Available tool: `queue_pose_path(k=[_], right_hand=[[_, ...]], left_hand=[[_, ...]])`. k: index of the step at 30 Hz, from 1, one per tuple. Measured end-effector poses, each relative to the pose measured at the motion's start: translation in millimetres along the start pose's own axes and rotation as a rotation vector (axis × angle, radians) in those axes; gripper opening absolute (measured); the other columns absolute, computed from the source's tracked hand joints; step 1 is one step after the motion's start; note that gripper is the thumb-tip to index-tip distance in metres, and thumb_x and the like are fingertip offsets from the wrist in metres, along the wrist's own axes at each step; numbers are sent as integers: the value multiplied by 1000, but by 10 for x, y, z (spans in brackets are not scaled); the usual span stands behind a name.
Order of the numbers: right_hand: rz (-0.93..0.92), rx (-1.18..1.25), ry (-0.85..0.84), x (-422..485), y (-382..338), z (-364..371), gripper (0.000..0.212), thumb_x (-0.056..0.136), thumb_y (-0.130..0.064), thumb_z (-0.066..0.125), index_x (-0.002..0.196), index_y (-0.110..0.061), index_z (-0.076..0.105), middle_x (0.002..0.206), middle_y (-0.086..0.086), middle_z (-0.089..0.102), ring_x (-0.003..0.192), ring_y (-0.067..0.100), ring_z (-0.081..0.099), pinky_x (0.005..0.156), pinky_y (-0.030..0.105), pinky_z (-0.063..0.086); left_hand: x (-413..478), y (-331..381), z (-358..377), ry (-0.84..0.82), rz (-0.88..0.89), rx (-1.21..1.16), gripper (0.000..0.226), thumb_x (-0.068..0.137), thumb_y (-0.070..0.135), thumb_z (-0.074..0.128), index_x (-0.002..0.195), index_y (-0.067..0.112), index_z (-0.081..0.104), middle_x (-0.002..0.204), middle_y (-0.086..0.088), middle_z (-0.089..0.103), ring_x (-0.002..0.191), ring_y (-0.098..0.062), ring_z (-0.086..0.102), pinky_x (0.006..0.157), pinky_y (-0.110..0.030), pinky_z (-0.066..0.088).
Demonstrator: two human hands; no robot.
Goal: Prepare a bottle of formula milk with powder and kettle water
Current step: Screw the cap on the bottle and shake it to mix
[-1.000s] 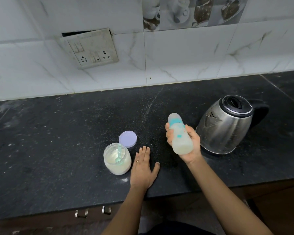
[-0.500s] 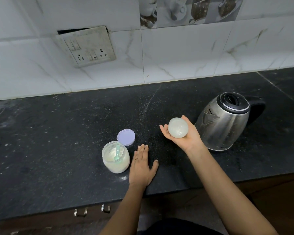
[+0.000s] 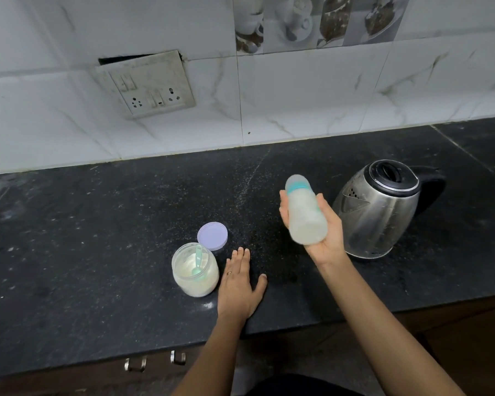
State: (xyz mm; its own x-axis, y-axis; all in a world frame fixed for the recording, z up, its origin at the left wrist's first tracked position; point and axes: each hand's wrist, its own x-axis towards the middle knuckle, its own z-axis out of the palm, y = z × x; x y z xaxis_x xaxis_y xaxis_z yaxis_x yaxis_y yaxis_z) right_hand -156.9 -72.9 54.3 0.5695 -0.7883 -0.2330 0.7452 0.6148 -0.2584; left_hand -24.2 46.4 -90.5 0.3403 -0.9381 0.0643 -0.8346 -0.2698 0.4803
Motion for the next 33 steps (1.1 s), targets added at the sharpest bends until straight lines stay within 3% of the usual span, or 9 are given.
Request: queue_pose_path(k=[4, 9, 12, 15, 19, 23, 26, 30, 33], right_hand=[[-94, 26, 50, 58, -27, 160, 32, 90, -16, 58, 118, -4, 50, 126, 24, 51, 97, 38, 63, 77, 56, 56], [67, 76, -57, 6, -45, 85, 83, 77, -11, 72, 148, -9, 28, 127, 20, 51, 100, 34, 61, 82, 48, 55], [5, 247, -31, 51, -68, 35, 76, 80, -10, 69, 147, -7, 32, 123, 26, 53, 105, 38, 59, 81, 53, 55], [132, 110, -125, -36, -18, 10, 79, 77, -12, 74, 144, -2, 33, 126, 21, 52, 103, 33, 60, 86, 48, 54], [1, 98, -2, 76, 13, 42, 73, 80, -20, 66, 144, -2, 36, 120, 24, 56, 107, 34, 57, 88, 48, 54], [79, -105, -26, 43, 42, 62, 43, 86, -23, 58, 128, -9, 58, 119, 21, 57, 95, 31, 63, 83, 44, 56], [-37, -129, 38, 95, 74, 50, 54, 86, -23, 58, 137, -7, 45, 114, 24, 58, 91, 34, 66, 82, 47, 57], [97, -343, -2, -29, 216, 31, 56, 88, -20, 55, 141, -11, 41, 112, 26, 59, 85, 34, 66, 75, 44, 57], [-9, -194, 36, 56, 206, -28, 68, 84, -22, 56, 147, -10, 31, 127, 26, 52, 100, 36, 63, 81, 49, 57]], left_hand=[[0, -21, 11, 6, -8, 7, 74, 92, 52, 36, 152, 13, 20, 160, -3, 18, 148, -15, 8, 117, -23, -6], [-8, 2, 12, 13, -4, 4, 78, 89, 57, 29, 152, 14, 19, 160, -2, 17, 148, -14, 7, 116, -22, -9], [-1, -6, 16, 3, -9, 4, 72, 94, 50, 40, 153, 14, 18, 160, -2, 16, 148, -14, 6, 116, -22, -9], [-8, -1, 14, 10, -7, 8, 77, 90, 57, 29, 152, 14, 18, 160, -2, 16, 148, -14, 6, 115, -21, -9], [0, -4, 31, 9, -7, 13, 72, 94, 49, 40, 153, 14, 18, 160, -2, 16, 148, -13, 6, 116, -21, -9], [-10, 6, 11, 20, 0, -5, 71, 95, 47, 43, 153, 14, 17, 160, -2, 15, 148, -13, 5, 115, -21, -10], [-10, 14, 13, 17, -2, 6, 72, 94, 48, 40, 152, 13, 18, 160, -3, 16, 148, -14, 6, 115, -21, -10], [-5, 7, 8, 24, 3, -5, 72, 94, 47, 42, 152, 13, 18, 160, -3, 17, 148, -14, 7, 116, -22, -8], [0, 5, 20, 24, 0, -12, 71, 95, 46, 44, 152, 13, 18, 160, -3, 17, 148, -15, 7, 117, -24, -6]])
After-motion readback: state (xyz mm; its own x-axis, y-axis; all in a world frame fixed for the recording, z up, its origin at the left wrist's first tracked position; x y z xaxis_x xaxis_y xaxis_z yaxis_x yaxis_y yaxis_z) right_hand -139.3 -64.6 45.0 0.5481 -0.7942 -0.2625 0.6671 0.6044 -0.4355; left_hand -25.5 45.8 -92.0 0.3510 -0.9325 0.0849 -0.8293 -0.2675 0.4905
